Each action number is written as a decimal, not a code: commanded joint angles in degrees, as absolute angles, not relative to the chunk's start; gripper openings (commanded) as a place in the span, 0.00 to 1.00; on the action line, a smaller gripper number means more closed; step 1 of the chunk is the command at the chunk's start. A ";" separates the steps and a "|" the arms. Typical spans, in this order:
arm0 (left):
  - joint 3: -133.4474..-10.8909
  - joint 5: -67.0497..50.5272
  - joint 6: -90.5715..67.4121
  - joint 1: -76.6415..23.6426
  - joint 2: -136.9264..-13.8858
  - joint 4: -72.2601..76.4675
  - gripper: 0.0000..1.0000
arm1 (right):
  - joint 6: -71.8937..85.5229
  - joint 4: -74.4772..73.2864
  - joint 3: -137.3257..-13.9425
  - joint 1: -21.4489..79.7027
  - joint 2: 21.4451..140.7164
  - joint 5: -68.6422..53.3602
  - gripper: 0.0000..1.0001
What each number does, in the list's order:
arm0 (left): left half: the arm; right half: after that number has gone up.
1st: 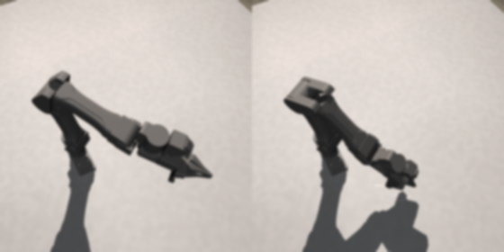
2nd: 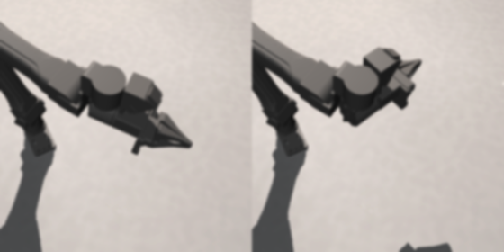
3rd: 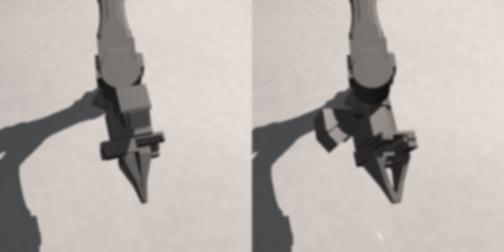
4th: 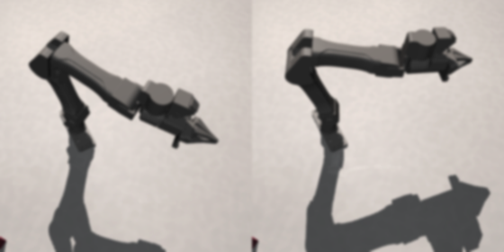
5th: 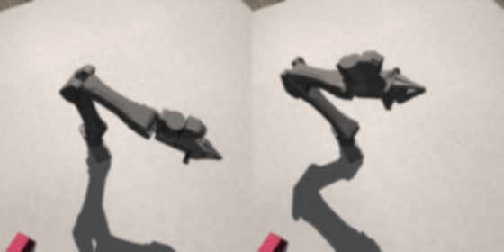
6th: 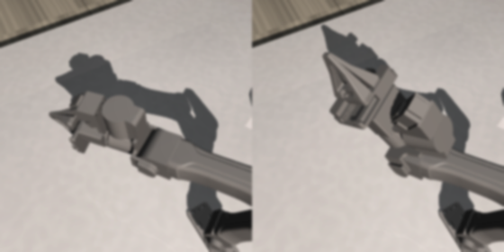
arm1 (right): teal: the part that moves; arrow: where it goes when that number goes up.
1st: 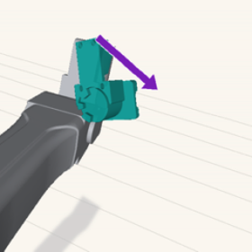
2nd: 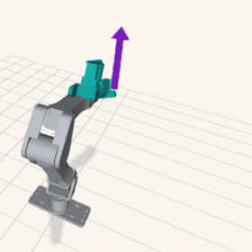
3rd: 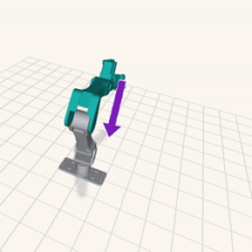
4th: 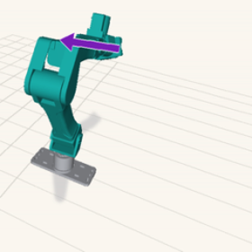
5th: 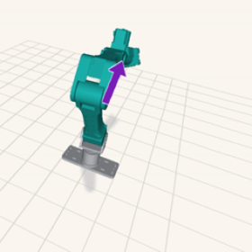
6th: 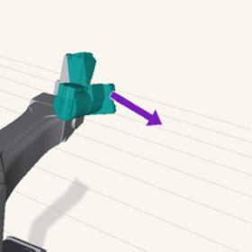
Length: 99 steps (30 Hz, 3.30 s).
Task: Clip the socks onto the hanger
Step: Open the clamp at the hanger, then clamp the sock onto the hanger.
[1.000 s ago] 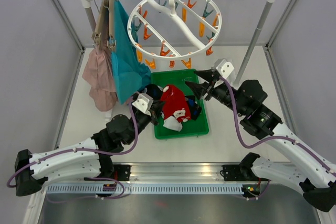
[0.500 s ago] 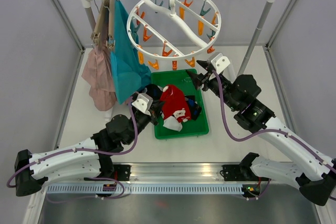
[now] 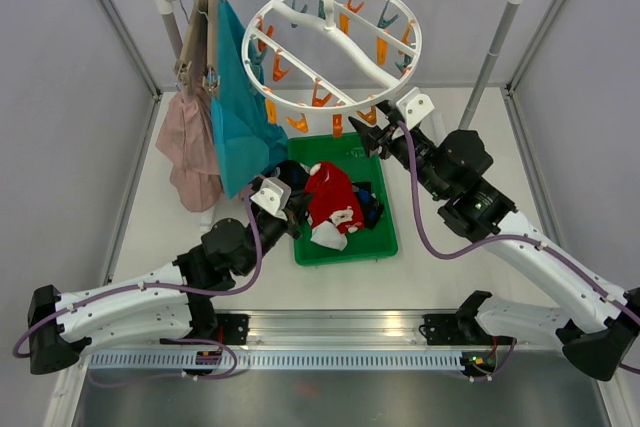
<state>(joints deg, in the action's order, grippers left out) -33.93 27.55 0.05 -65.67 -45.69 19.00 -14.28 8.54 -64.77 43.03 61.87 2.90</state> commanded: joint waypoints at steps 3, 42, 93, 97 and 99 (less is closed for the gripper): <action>-34.45 28.56 0.97 -65.92 -44.82 20.65 0.02 | -14.77 12.13 -67.32 43.33 62.93 3.60 0.61; -46.66 26.81 2.37 -65.83 -58.79 26.98 0.02 | 8.88 -4.66 -75.06 48.52 65.57 14.59 0.00; -53.96 28.39 2.72 -65.39 -66.36 27.95 0.02 | 9.14 -4.48 -74.88 48.69 66.27 16.43 0.00; -54.49 27.51 2.72 -65.30 -66.01 27.51 0.02 | 8.79 -4.13 -74.62 48.69 66.27 16.52 0.00; -54.58 26.99 2.46 -65.30 -65.74 27.42 0.02 | 8.44 -3.61 -74.10 48.69 66.27 16.61 0.00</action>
<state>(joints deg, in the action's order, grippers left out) -51.88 27.92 1.54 -65.58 -66.74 25.52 9.15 -4.75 -73.23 48.29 66.13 16.36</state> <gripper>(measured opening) 0.031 0.370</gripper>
